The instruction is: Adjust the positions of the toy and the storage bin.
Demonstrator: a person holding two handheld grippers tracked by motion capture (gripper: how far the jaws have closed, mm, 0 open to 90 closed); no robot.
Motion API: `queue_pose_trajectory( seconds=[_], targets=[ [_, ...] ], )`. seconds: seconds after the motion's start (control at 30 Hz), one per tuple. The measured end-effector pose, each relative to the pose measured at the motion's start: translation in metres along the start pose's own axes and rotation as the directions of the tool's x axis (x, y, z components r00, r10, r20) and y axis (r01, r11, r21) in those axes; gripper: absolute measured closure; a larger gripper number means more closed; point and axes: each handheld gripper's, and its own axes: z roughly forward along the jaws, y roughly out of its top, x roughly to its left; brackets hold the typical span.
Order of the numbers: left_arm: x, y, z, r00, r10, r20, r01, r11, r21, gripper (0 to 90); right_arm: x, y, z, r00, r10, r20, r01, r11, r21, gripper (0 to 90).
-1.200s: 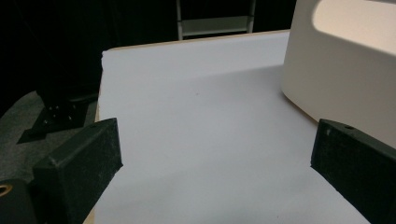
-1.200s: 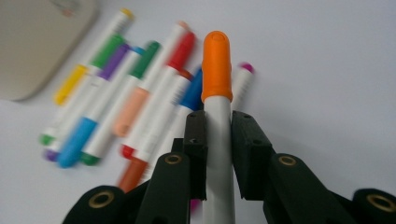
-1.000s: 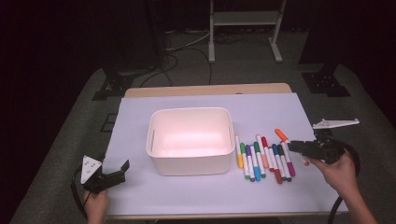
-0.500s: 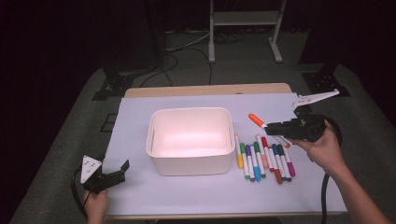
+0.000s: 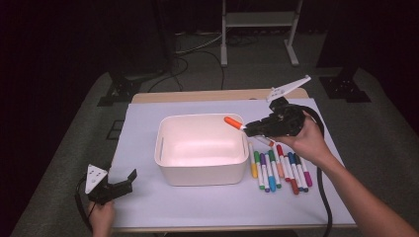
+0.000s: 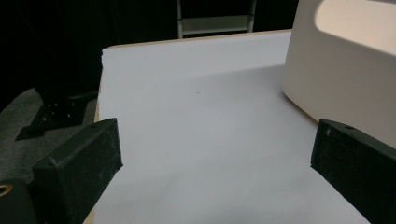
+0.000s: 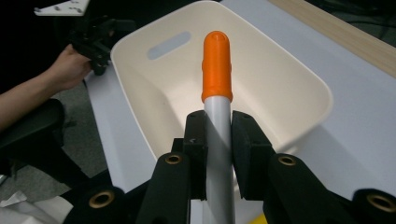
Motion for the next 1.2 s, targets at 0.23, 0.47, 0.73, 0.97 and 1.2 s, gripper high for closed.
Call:
queue_pose_trajectory(
  seconds=[0.23, 0.47, 0.73, 0.97, 1.2],
  targets=[
    [0.0, 0.0, 0.0, 1.0, 0.001, 0.0, -0.001, 1.0, 0.001, 0.6, 0.009, 0.022, 0.026, 0.9949, -0.053, -0.085, 0.057, 0.997, 0.047, 76.3],
    [0.0, 0.0, 0.001, 1.0, 0.001, 0.001, -0.001, 1.0, 0.004, 0.6, 0.022, 0.04, 0.058, 0.975, -0.129, -0.181, 0.145, 0.986, 0.077, 76.2],
    [0.0, 0.0, 0.001, 1.0, -0.001, 0.002, 0.001, 1.0, 0.002, 0.5, 0.029, 0.052, 0.1, 0.9571, -0.156, -0.244, 0.192, 0.973, 0.13, 76.2],
    [0.001, 0.0, 0.001, 1.0, -0.001, 0.003, 0.001, 1.0, 0.004, 0.5, 0.024, 0.053, 0.131, 0.9452, -0.161, -0.284, 0.217, 0.96, 0.176, 76.2],
    [0.001, 0.0, 0.001, 1.0, 0.001, 0.003, -0.001, 1.0, 0.005, 0.6, 0.021, 0.05, 0.155, 0.9334, -0.178, -0.311, 0.253, 0.942, 0.22, 76.2]
  ],
)
